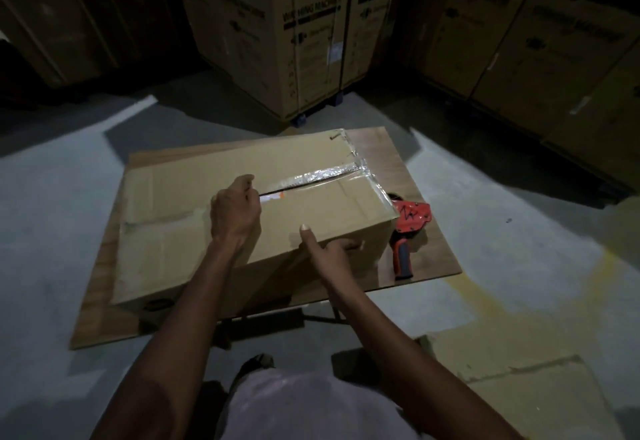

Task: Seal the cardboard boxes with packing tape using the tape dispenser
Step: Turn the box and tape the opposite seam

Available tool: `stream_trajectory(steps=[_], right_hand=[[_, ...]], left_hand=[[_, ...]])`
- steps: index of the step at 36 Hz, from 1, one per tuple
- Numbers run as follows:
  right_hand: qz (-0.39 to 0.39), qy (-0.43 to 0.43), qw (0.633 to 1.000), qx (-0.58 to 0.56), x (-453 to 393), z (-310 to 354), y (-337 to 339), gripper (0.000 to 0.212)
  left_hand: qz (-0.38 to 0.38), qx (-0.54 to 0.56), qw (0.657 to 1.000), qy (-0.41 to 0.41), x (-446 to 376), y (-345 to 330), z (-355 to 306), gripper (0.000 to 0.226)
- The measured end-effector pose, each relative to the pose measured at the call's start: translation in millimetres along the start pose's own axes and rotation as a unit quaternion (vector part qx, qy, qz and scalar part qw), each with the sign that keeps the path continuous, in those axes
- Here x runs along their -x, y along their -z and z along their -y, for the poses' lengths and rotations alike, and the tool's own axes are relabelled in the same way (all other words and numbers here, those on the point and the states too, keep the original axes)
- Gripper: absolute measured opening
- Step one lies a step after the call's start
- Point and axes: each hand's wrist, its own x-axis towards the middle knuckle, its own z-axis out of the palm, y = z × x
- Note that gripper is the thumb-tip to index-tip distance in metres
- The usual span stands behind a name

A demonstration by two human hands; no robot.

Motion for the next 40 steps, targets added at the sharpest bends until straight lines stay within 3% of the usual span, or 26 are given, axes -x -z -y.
stream_trajectory(steps=[4,6,9,13,19,27,33,40], right_hand=[[0.01,0.021,1.0,0.015,-20,-1,-15,0.139],[-0.004,0.01,1.0,-0.02,-35,0,-26,0.136],[-0.033,-0.003,0.998,-0.059,-58,6,-45,0.099],[-0.079,0.045,0.994,-0.06,-86,22,-65,0.06],[-0.118,0.093,0.989,-0.015,-112,59,-85,0.039],[-0.182,0.051,0.981,0.053,-111,83,-124,0.043],[-0.089,0.029,0.994,0.051,-63,52,-174,0.098],[-0.077,0.069,0.993,0.048,-43,38,-166,0.077]], left_hand=[[0.01,-0.009,1.0,-0.004,-15,19,24,0.038],[0.021,-0.029,0.999,-0.008,-28,30,35,0.038],[0.04,-0.058,0.998,0.0,-51,49,55,0.038],[0.077,-0.081,0.993,-0.027,-84,72,89,0.042],[0.13,-0.149,0.979,-0.05,-123,89,139,0.057],[0.156,-0.106,0.981,0.042,-158,110,184,0.119],[0.125,-0.099,0.986,0.043,-149,104,179,0.109],[0.096,-0.115,0.986,0.067,-118,108,166,0.11]])
